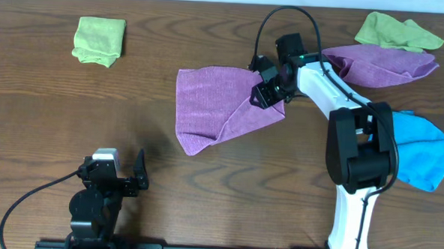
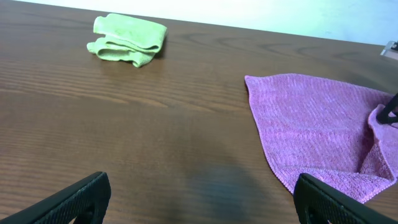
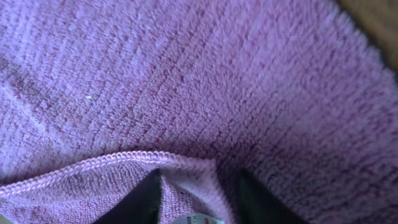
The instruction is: Fold the cloth
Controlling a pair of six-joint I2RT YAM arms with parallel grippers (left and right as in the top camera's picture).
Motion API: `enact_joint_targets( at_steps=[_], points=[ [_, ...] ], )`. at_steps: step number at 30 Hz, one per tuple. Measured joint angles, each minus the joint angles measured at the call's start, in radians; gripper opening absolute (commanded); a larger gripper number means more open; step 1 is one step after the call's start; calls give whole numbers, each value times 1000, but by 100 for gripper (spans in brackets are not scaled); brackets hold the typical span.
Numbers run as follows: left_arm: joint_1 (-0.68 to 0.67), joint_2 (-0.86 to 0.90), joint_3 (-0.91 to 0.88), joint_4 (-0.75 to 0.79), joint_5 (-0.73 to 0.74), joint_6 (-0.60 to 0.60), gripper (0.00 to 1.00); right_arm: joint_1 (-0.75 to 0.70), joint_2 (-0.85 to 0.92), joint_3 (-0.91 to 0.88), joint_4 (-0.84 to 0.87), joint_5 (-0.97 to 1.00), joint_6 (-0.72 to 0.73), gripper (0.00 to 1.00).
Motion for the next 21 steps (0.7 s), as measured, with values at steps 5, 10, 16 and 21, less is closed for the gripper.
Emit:
enact_joint_targets(
  at_steps=[5,10,16,21],
  points=[
    [0,0,0,0,0,0,95,0,0,0,-21,-8,5,1],
    [0,0,0,0,0,0,96,0,1,22,-125,-62,23,1],
    [0,0,0,0,0,0,95,0,2,148,-328,-95,38,1],
    [0,0,0,0,0,0,95,0,2,216,-426,-107,40,1]
  ],
)
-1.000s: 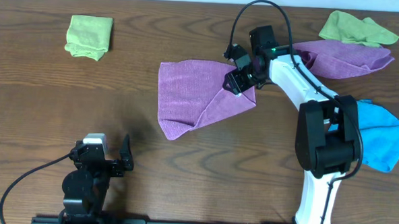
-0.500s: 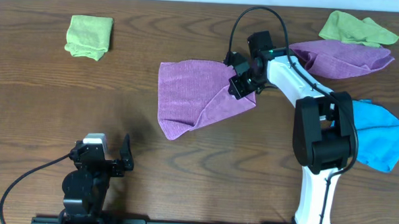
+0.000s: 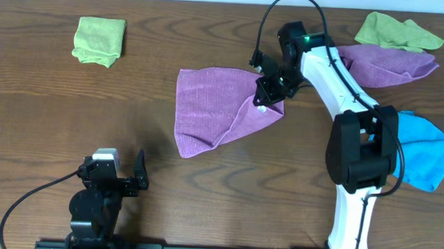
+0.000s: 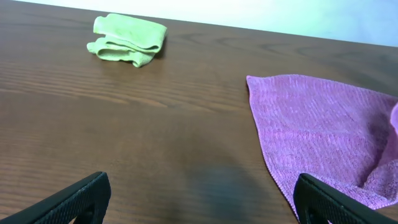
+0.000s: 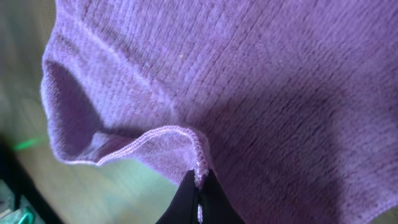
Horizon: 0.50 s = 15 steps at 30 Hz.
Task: Fold the cloth
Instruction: 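Lower the corner and smooth the purple cloth flat with the right gripper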
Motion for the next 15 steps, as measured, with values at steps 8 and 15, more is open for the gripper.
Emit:
enact_joint_targets(
  at_steps=[8,15],
  points=[
    [0,0,0,0,0,0,95,2,0,1,-216,-6,35,1],
    [0,0,0,0,0,0,95,50,0,0,-396,37,129,34]
  ],
)
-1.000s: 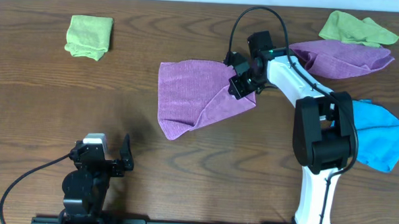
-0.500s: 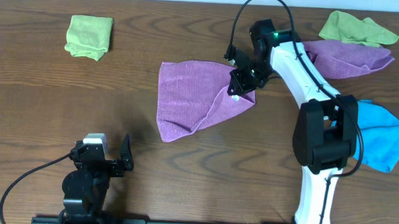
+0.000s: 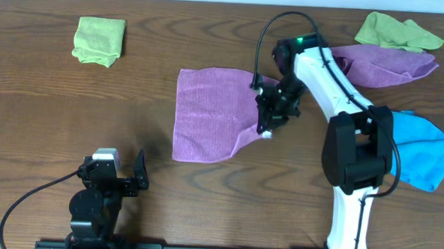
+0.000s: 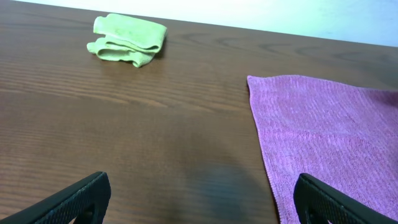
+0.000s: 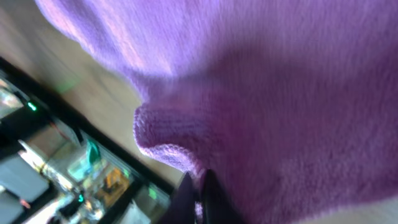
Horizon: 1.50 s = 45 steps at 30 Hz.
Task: Fold the cloth
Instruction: 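Lower the corner and smooth the purple cloth flat with the right gripper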
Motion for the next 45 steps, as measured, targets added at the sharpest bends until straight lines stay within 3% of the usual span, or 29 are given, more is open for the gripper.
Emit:
enact_joint_targets(
  at_steps=[2,3,7,8,9,10,11,12,17,32,45],
  points=[
    [0,0,0,0,0,0,95,21,0,-2,-48,44,36,67],
    [0,0,0,0,0,0,95,34,0,-5,-74,69,48,73],
    [0,0,0,0,0,0,96,71,0,-16,-87,125,69,70],
    [0,0,0,0,0,0,96,76,0,-16,-75,133,75,75],
    [0,0,0,0,0,0,95,77,0,-16,-59,138,81,70],
    [0,0,0,0,0,0,95,77,0,-16,-35,143,82,50],
    [0,0,0,0,0,0,95,75,0,-16,-10,149,83,6],
    [0,0,0,0,0,0,95,74,0,-16,20,153,87,2],
    [0,0,0,0,0,0,95,61,0,-17,243,200,101,1],
    [0,0,0,0,0,0,95,49,0,-150,661,436,201,1],
    [0,0,0,0,0,0,95,35,3,-150,810,541,223,1]
  ],
)
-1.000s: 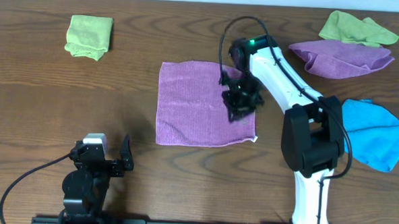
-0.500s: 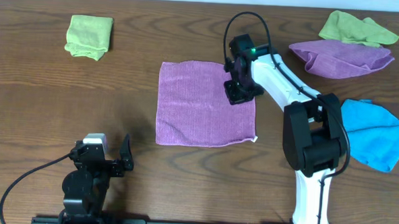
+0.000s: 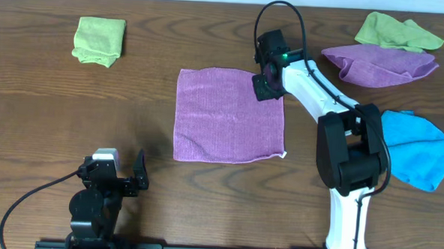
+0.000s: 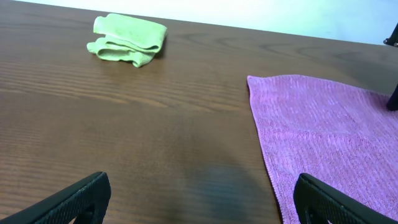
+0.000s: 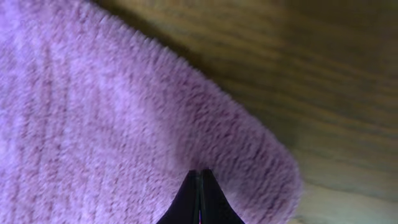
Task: Fold the cloth
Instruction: 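Lower the corner and smooth the purple cloth flat with the right gripper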
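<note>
The purple cloth (image 3: 228,116) lies spread flat as a square in the middle of the table; its left part also shows in the left wrist view as purple cloth (image 4: 323,137). My right gripper (image 3: 264,86) sits low at the cloth's far right corner. Its fingers (image 5: 200,190) are pressed together with the cloth's pile (image 5: 124,124) bunched round their tips. My left gripper (image 4: 199,205) rests open near the front left of the table, apart from the cloth, with nothing between its fingers.
A folded green cloth (image 3: 99,40) lies at the far left. At the far right are a crumpled green cloth (image 3: 395,31) and a second purple cloth (image 3: 378,64). A blue cloth (image 3: 416,148) lies beside the right arm's base.
The right gripper has moved from the cloth's right side, nearer the middle, to its far right corner. The cloth's bunched right part now lies flat. The left arm has not moved.
At first the cloth lay doubled over into a rough triangle, the right gripper shut on its right edge. Then the gripper held that edge raised, then further toward the front with the cloth wider. Now the cloth is a flat square.
</note>
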Controlling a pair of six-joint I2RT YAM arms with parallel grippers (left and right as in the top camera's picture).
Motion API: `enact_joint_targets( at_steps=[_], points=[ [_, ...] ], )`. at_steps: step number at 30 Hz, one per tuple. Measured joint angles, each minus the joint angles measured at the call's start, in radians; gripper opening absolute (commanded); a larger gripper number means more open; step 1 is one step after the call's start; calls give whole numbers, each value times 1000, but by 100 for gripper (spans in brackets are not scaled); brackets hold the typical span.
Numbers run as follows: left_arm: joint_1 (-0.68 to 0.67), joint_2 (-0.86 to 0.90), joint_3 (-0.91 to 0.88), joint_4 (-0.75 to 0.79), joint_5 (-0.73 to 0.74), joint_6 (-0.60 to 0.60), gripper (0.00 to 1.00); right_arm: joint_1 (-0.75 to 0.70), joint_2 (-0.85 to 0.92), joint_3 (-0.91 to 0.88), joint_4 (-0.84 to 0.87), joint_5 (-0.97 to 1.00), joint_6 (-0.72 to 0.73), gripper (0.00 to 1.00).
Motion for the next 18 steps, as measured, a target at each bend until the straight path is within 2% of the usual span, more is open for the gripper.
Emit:
enact_joint_targets(
  at_steps=[6,11,15,18],
  points=[
    [0,0,0,0,0,0,95,0,24,3,-17,4,0,1],
    [0,0,0,0,0,0,95,6,24,16,-120,-81,0,1],
    [0,0,0,0,0,0,95,48,24,19,-221,-145,1,1],
    [0,0,0,0,0,0,95,96,24,19,-232,-148,0,1]
  ],
)
